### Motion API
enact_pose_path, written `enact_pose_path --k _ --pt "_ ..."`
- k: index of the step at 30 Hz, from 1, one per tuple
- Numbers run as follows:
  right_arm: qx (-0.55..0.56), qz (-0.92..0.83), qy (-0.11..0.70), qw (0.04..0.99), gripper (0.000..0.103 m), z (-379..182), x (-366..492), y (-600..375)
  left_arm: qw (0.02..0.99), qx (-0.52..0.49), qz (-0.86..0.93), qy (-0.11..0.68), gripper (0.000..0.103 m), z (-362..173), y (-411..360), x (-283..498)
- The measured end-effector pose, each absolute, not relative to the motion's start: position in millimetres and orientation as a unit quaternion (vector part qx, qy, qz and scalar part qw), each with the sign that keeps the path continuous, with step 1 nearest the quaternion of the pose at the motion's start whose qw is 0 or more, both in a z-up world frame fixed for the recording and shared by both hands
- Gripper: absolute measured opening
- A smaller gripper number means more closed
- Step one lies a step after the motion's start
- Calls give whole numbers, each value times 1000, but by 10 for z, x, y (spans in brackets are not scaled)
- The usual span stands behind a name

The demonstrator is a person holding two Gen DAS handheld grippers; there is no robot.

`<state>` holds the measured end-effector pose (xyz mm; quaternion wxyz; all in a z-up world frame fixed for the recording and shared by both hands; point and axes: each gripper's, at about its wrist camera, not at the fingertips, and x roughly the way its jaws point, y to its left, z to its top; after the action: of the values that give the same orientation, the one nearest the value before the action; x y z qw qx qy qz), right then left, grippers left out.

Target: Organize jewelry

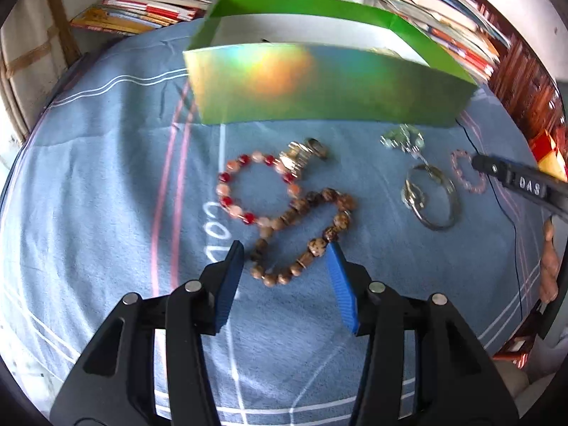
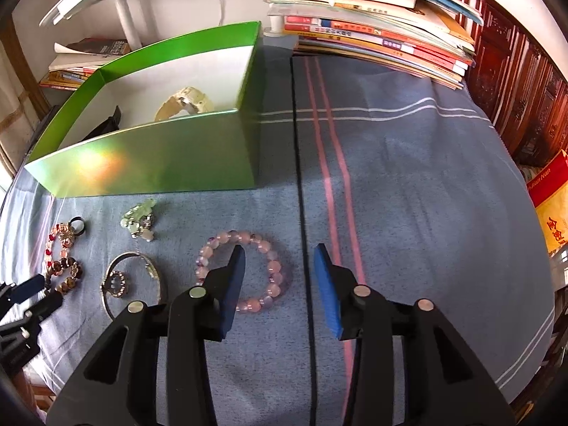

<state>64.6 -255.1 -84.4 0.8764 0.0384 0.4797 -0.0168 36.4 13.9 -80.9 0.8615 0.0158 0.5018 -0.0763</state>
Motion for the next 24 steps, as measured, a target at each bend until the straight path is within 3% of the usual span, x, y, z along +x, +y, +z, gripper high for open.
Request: enact_pose_path --k 24 --pt "20 -25 476 879 49 -945 639 -2450 866 20 -56 496 47 -840 186 441"
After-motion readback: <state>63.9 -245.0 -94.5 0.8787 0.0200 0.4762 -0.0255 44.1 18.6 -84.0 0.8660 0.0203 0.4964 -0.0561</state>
